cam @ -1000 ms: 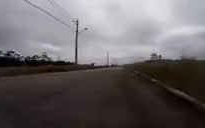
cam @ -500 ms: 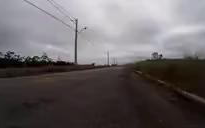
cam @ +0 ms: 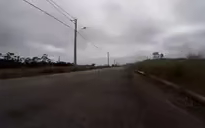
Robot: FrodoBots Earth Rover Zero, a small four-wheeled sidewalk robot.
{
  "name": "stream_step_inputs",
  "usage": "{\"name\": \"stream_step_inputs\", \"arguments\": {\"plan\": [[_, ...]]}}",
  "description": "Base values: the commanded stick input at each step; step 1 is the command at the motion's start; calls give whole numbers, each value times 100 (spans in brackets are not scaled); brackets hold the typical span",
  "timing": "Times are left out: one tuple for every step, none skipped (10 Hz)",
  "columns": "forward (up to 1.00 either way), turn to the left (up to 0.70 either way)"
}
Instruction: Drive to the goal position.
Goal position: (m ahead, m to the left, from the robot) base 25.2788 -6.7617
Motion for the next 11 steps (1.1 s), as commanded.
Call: {"name": "stream_step_inputs", "arguments": {"plan": [[70,0],[70,0],[70,0],[70,0],[70,0],[70,0],[70,0],[70,0],[70,0],[70,0],[70,-13]]}}
